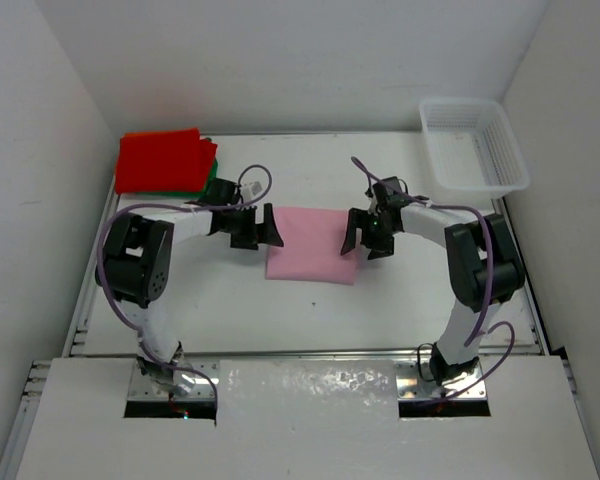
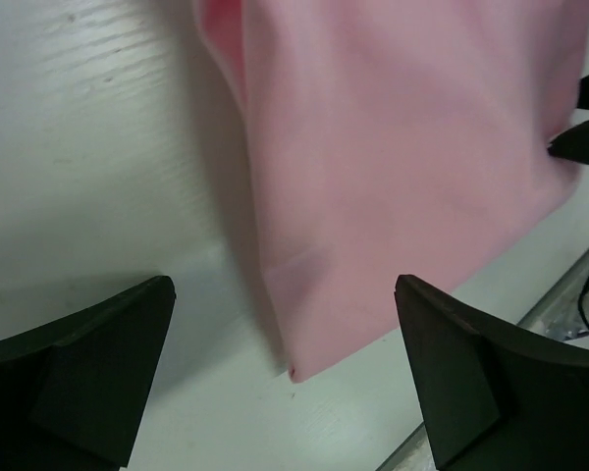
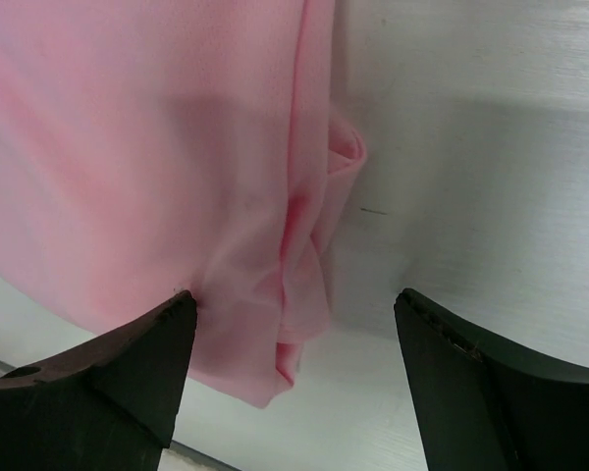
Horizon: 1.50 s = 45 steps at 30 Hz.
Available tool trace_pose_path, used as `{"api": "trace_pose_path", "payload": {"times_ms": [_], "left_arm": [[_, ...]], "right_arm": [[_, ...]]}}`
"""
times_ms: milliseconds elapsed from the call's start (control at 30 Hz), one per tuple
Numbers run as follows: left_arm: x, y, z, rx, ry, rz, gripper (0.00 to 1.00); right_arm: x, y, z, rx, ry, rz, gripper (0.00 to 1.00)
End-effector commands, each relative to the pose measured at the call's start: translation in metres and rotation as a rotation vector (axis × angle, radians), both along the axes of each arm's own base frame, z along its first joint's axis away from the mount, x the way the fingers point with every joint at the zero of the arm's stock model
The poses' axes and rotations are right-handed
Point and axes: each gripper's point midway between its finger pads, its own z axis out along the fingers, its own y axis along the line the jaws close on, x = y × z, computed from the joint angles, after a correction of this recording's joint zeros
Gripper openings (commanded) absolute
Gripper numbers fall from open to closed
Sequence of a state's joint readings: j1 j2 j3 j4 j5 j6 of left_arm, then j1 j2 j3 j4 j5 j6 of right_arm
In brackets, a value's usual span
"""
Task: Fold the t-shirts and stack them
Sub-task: Fold the long partially folded tshirt into a neat square, then put the neatly folded tshirt into the corner of the board with the left arm
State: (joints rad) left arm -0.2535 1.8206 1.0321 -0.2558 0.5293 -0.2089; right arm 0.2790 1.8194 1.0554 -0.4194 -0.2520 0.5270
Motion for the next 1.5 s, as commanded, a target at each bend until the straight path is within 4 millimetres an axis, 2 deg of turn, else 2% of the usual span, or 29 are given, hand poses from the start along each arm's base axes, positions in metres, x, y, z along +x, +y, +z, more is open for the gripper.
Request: {"api": "trace_pose_path", "payload": {"times_ms": [0,167,200,267,300,400,433,500,533,600,700,733,833,933,967,1033,1067,1133,1167,1233,1267,1300,1367,1433,1467], "left_arm": [[-0.017,-0.007,-0.031,-0.036,0.113,0.028,0.96],[-0.032,-0.017,-0.046,-0.098,0.183,0.029,0.94],[-0.040,-0.020,-0.056,-0.091,0.211,0.019,0.93],[-0.049,-0.022,-0.066,-0.088,0.255,0.022,0.92],[-0.063,-0.022,-0.079,-0.087,0.312,0.021,0.92],[-0.078,-0.019,-0.103,-0.071,0.398,0.023,0.91],[-0.082,-0.021,-0.105,-0.088,0.422,0.012,0.90],[-0.087,-0.026,-0.110,-0.125,0.462,0.000,0.87],[-0.084,-0.029,-0.109,-0.144,0.453,-0.006,0.79],[-0.079,-0.034,-0.107,-0.177,0.440,-0.017,0.67],[-0.073,-0.039,-0.100,-0.213,0.417,-0.034,0.19],[-0.064,-0.042,-0.097,-0.229,0.373,-0.044,0.02],[-0.048,-0.036,-0.086,-0.241,0.297,-0.037,0.00],[-0.029,-0.016,-0.072,-0.190,0.188,-0.030,0.00],[-0.024,-0.008,-0.060,-0.183,0.166,-0.014,0.00],[-0.019,0.004,-0.051,-0.160,0.122,-0.009,0.00],[-0.010,0.011,-0.038,-0.150,0.072,-0.003,0.00],[-0.006,0.023,-0.033,-0.079,0.016,-0.026,0.00],[0.003,0.027,-0.021,-0.053,-0.036,-0.034,0.00],[0.002,0.040,-0.019,0.038,-0.060,-0.066,0.00],[0.012,0.048,-0.012,0.088,-0.101,-0.079,0.00],[0.008,0.054,-0.012,0.129,-0.098,-0.122,0.00],[0.016,0.066,-0.004,0.207,-0.113,-0.141,0.00],[0.033,0.078,0.007,0.271,-0.167,-0.169,0.00],[0.036,0.090,0.008,0.320,-0.166,-0.169,0.00]], "right_arm": [[0.010,0.018,0.003,0.101,-0.034,-0.020,0.79],[0.001,0.023,-0.013,0.142,0.000,-0.043,0.75],[-0.007,0.024,-0.019,0.157,0.026,-0.054,0.74],[-0.007,0.027,-0.024,0.177,0.024,-0.065,0.72],[-0.012,0.027,-0.027,0.188,0.041,-0.074,0.72],[-0.016,0.030,-0.032,0.209,0.051,-0.082,0.70],[-0.015,0.031,-0.032,0.217,0.046,-0.083,0.70],[-0.018,0.032,-0.035,0.222,0.057,-0.090,0.70],[-0.018,0.033,-0.035,0.232,0.053,-0.089,0.70],[-0.020,0.035,-0.037,0.242,0.061,-0.095,0.69],[-0.021,0.036,-0.037,0.249,0.060,-0.095,0.69],[-0.022,0.036,-0.037,0.251,0.066,-0.092,0.70],[-0.022,0.034,-0.033,0.242,0.066,-0.080,0.70],[-0.021,0.024,-0.026,0.196,0.051,-0.064,0.74],[-0.016,0.021,-0.022,0.180,0.030,-0.046,0.75],[-0.019,0.012,-0.014,0.137,0.029,-0.039,0.78],[-0.016,0.006,-0.010,0.126,0.013,-0.035,0.79],[-0.015,-0.006,-0.005,0.101,0.003,-0.053,0.79],[-0.014,-0.011,0.002,0.094,-0.020,-0.051,0.79],[-0.016,-0.021,0.006,0.067,-0.023,-0.061,0.80],[-0.013,-0.024,0.012,0.056,-0.046,-0.051,0.80],[-0.014,-0.029,0.013,0.037,-0.044,-0.054,0.80],[-0.014,-0.032,0.017,0.024,-0.055,-0.044,0.80],[-0.014,-0.034,0.017,0.021,-0.055,-0.046,0.80],[-0.013,-0.034,0.017,0.021,-0.059,-0.050,0.80]]}}
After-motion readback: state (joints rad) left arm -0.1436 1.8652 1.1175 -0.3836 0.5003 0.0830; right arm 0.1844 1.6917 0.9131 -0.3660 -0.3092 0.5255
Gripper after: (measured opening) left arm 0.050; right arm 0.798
